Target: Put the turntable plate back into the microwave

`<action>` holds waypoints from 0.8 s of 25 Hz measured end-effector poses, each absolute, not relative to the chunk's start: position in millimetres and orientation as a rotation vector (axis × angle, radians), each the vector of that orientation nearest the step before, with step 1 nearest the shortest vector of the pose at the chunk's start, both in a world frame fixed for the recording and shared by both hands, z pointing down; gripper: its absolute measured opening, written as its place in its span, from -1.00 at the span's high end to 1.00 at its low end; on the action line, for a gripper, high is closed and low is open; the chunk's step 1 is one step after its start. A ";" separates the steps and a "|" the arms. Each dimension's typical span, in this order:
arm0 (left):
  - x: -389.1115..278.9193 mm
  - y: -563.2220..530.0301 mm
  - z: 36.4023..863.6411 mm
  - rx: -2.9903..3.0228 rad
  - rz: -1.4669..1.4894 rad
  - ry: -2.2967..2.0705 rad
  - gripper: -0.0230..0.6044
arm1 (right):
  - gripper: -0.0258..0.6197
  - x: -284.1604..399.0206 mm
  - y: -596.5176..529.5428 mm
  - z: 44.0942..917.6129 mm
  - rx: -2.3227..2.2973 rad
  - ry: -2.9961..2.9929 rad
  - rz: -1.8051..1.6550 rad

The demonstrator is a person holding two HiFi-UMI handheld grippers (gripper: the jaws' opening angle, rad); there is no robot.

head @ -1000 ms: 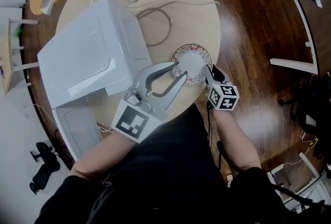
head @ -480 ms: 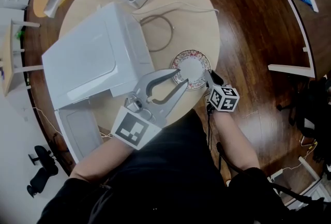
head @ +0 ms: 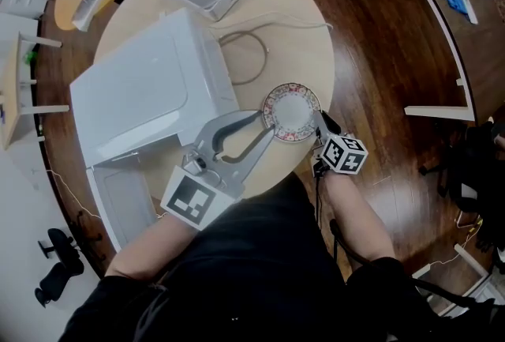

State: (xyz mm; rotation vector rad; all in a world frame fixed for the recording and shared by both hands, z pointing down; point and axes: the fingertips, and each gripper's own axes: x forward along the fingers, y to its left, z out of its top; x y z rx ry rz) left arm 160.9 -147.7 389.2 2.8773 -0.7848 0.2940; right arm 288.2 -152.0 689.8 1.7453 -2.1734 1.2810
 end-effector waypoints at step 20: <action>67.4 -120.7 382.9 2.843 0.296 -0.994 0.61 | 0.87 298.8 -128.6 682.6 2.019 -2.058 1.569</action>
